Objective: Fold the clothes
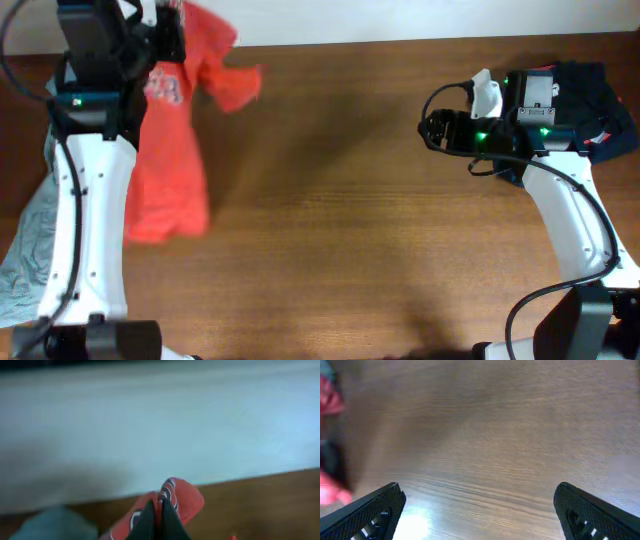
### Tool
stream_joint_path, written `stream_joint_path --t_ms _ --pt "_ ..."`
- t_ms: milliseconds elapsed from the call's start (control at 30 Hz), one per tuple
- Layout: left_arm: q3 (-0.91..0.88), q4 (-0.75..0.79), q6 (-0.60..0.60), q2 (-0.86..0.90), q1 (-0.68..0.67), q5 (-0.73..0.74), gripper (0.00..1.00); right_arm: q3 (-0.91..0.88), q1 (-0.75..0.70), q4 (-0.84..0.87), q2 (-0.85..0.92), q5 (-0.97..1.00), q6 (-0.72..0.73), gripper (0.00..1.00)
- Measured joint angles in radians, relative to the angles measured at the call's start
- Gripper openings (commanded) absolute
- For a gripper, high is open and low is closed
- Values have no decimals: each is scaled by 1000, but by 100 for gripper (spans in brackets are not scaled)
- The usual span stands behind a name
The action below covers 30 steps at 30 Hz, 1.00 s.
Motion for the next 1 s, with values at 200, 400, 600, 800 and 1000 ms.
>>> stream_joint_path --t_ms 200,400,600,800,1000 --pt "20 -6 -1 -35 -64 8 1 0 2 17 0 -95 -8 98" --pt "20 -12 -1 -35 -101 8 1 0 50 63 0 -145 -13 99" --pt "20 2 -4 -35 -124 9 1 0 180 172 0 -163 -18 100" --pt "20 32 -35 -35 -125 10 1 0 329 327 0 -124 -51 95" --pt "20 35 -57 -35 -125 51 1 0 475 435 0 8 -141 91"
